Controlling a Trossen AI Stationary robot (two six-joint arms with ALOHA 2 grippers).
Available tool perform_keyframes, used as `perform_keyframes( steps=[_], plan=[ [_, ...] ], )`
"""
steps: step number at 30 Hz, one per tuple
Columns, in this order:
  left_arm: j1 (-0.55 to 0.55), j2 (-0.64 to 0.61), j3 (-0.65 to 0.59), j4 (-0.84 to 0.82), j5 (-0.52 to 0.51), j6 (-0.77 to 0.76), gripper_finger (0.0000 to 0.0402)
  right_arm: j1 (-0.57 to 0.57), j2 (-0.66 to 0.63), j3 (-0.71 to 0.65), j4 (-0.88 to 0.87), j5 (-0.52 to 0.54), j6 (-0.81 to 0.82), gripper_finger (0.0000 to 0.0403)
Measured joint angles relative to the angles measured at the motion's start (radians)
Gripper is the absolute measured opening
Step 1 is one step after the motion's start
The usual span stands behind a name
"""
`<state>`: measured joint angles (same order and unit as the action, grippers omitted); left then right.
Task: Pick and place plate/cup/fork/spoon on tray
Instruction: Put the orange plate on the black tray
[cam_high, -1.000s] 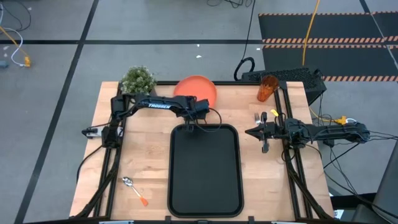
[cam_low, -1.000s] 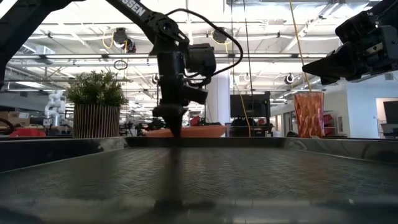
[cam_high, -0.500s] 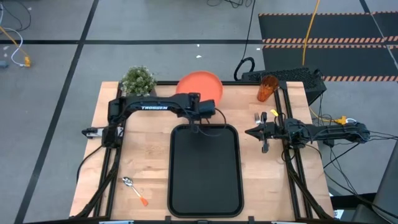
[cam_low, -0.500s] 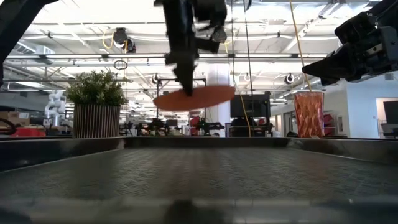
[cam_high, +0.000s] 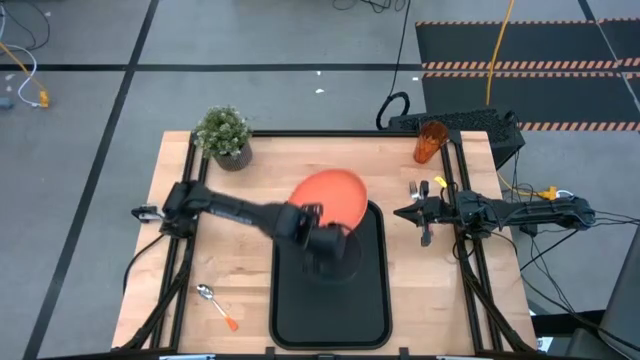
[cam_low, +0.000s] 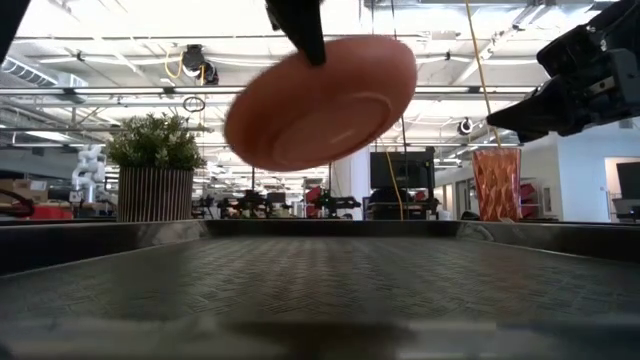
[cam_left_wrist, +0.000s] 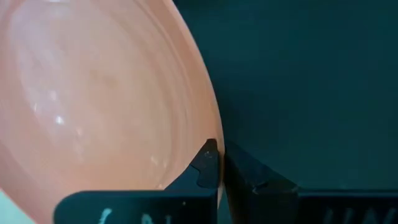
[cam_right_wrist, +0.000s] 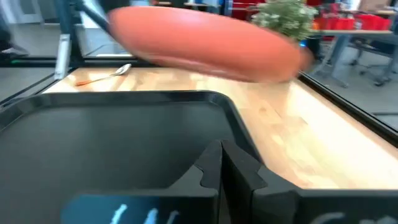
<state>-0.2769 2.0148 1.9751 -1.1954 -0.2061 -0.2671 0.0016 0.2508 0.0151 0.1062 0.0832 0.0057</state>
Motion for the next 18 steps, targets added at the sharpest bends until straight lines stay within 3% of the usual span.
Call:
perform_keyframes(
  steps=[5, 12, 18],
  plan=[
    [-0.101, 0.000, 0.000, 0.067, -0.002, -0.150, 0.0007, 0.000, 0.000, 0.000, 0.000, 0.096, 0.061, 0.0000],
    [-0.172, 0.025, 0.000, 0.231, -0.029, -0.199, 0.0007, 0.000, 0.000, 0.000, 0.000, 0.103, 0.132, 0.0000],
    [-0.162, 0.138, -0.001, 0.180, 0.091, -0.207, 0.0007, 0.000, 0.002, 0.000, -0.010, 0.104, 0.134, 0.0000]
  ],
)
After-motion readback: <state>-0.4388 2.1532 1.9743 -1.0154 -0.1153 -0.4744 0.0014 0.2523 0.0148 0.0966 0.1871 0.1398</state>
